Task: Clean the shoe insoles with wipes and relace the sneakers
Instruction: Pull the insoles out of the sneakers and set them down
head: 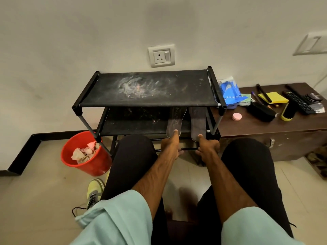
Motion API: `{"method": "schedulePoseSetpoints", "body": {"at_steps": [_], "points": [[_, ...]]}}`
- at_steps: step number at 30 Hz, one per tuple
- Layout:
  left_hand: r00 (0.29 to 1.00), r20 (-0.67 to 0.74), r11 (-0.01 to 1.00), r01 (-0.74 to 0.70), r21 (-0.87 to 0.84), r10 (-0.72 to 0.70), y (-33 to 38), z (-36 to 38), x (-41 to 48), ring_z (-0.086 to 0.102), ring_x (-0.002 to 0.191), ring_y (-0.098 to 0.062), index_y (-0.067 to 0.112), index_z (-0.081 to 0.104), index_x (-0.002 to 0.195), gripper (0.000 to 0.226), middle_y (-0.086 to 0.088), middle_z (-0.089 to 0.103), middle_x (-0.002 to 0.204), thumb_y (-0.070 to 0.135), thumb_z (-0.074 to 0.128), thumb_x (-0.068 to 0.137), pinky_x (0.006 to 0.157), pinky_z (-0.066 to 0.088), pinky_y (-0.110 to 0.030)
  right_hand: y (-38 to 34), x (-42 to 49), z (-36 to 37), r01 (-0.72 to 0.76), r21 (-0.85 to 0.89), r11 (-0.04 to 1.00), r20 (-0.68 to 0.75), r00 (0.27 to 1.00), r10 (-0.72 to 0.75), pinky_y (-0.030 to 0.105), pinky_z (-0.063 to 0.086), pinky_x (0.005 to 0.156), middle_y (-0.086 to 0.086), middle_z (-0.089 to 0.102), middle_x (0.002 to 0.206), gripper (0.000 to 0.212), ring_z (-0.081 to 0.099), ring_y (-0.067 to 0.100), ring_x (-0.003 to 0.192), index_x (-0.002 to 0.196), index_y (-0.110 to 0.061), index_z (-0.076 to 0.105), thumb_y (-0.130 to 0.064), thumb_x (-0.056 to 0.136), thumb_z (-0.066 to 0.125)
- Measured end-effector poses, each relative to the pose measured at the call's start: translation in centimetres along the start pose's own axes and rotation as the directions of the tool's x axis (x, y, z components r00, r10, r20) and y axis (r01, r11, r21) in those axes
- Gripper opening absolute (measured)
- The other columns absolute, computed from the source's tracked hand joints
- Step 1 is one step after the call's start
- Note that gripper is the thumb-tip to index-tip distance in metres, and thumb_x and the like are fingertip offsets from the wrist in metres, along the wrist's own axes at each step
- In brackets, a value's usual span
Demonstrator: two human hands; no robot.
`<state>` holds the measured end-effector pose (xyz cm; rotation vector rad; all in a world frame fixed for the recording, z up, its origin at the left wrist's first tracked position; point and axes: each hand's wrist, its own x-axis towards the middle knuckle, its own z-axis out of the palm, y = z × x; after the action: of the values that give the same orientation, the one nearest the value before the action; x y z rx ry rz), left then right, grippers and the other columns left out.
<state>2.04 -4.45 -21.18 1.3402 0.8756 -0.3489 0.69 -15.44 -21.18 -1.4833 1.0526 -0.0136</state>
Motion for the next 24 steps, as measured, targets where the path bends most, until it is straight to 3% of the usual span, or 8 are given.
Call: {"method": "schedulePoseSetpoints", "body": {"at_steps": [4, 10, 14, 17, 18, 19, 22, 24], "points": [[0.996, -0.082, 0.997, -0.026, -0.07, 0.02, 0.1, -0.2, 1.2, 0.066, 0.09, -0.023, 0.002, 0.054, 0.13, 0.055, -0.018, 0.063, 0.121, 0.041, 0.068, 0.094, 0.073, 0.063, -0.037, -0.7, 0.0, 1.1, -0.001, 0.037, 0.999, -0.063, 0.998, 0.004, 0.046, 0.062, 0.084, 0.02, 0.066, 0.123, 0.057, 0.069, 0.035, 0.107, 0.13, 0.005, 0.055, -0.031, 0.091, 0.075], [0.991, -0.132, 0.989, -0.048, -0.143, 0.029, -0.2, -0.4, 2.4, 0.066, 0.085, -0.021, 0.002, 0.054, 0.133, 0.054, -0.017, 0.063, 0.124, 0.033, 0.072, 0.092, 0.048, 0.054, -0.025, 1.2, 1.9, 3.0, -0.121, 0.232, 0.965, -0.118, 0.981, 0.152, 0.049, 0.06, 0.089, 0.019, 0.066, 0.124, 0.058, 0.069, 0.035, 0.108, 0.131, -0.002, 0.053, -0.035, 0.089, 0.076], [0.996, -0.089, 0.981, -0.036, -0.191, 0.019, 0.3, -0.1, 3.1, 0.065, 0.073, -0.016, 0.0, 0.054, 0.132, 0.053, -0.017, 0.066, 0.116, 0.028, 0.073, 0.092, 0.061, 0.061, -0.027, 0.0, 1.9, 2.7, -0.155, 0.355, 0.922, -0.093, 0.975, 0.199, 0.044, 0.061, 0.085, 0.017, 0.069, 0.118, 0.049, 0.071, 0.033, 0.1, 0.125, -0.001, 0.058, -0.033, 0.092, 0.074], [0.998, -0.055, 0.973, -0.02, -0.232, 0.007, 0.6, 0.3, 3.5, 0.065, 0.065, -0.014, -0.005, 0.056, 0.123, 0.04, -0.011, 0.064, 0.085, 0.014, 0.072, 0.093, 0.078, 0.062, -0.031, -0.7, 2.2, 1.6, -0.241, 0.332, 0.912, 0.056, 0.97, 0.236, 0.041, 0.041, 0.114, 0.021, 0.048, 0.15, 0.046, 0.048, 0.037, 0.138, 0.147, -0.006, 0.045, -0.028, 0.106, 0.05], [0.999, -0.052, 0.973, -0.015, -0.232, 0.003, 0.5, 0.3, 3.7, 0.066, 0.064, -0.014, -0.006, 0.058, 0.121, 0.036, -0.011, 0.063, 0.08, 0.011, 0.072, 0.092, 0.077, 0.062, -0.031, -0.9, 2.0, 1.4, -0.23, 0.308, 0.923, 0.086, 0.973, 0.214, 0.042, 0.037, 0.117, 0.023, 0.044, 0.153, 0.044, 0.044, 0.037, 0.142, 0.148, -0.003, 0.041, -0.022, 0.108, 0.045], [0.998, -0.056, 0.972, -0.016, -0.234, 0.003, 0.4, 0.2, 3.8, 0.067, 0.063, -0.015, -0.008, 0.059, 0.12, 0.034, -0.012, 0.064, 0.078, 0.008, 0.071, 0.092, 0.073, 0.063, -0.029, -1.0, 1.4, 1.3, -0.229, 0.321, 0.919, 0.095, 0.973, 0.21, 0.045, 0.042, 0.113, 0.025, 0.049, 0.148, 0.039, 0.05, 0.039, 0.136, 0.142, 0.0, 0.046, -0.016, 0.107, 0.048], [0.998, -0.067, 0.97, -0.026, -0.24, 0.01, 0.3, -0.1, 3.8, 0.066, 0.064, -0.015, -0.008, 0.06, 0.116, 0.028, -0.013, 0.064, 0.079, 0.001, 0.069, 0.092, 0.063, 0.061, -0.025, -0.6, 0.5, 1.8, -0.193, 0.33, 0.924, 0.03, 0.981, 0.194, 0.044, 0.062, 0.082, 0.022, 0.071, 0.109, 0.014, 0.074, 0.036, 0.093, 0.099, 0.007, 0.06, -0.005, 0.095, 0.067], [1.0, -0.026, 0.98, -0.005, -0.201, -0.001, 0.1, -0.2, 3.4, 0.065, 0.066, -0.014, -0.005, 0.061, 0.117, 0.024, -0.012, 0.062, 0.083, 0.0, 0.065, 0.093, 0.065, 0.06, -0.024, -0.2, 0.5, 2.1, -0.15, 0.263, 0.953, 0.041, 0.989, 0.144, 0.036, 0.062, 0.061, 0.022, 0.074, 0.098, 0.016, 0.075, 0.031, 0.078, 0.094, 0.009, 0.065, -0.006, 0.091, 0.071]]}}
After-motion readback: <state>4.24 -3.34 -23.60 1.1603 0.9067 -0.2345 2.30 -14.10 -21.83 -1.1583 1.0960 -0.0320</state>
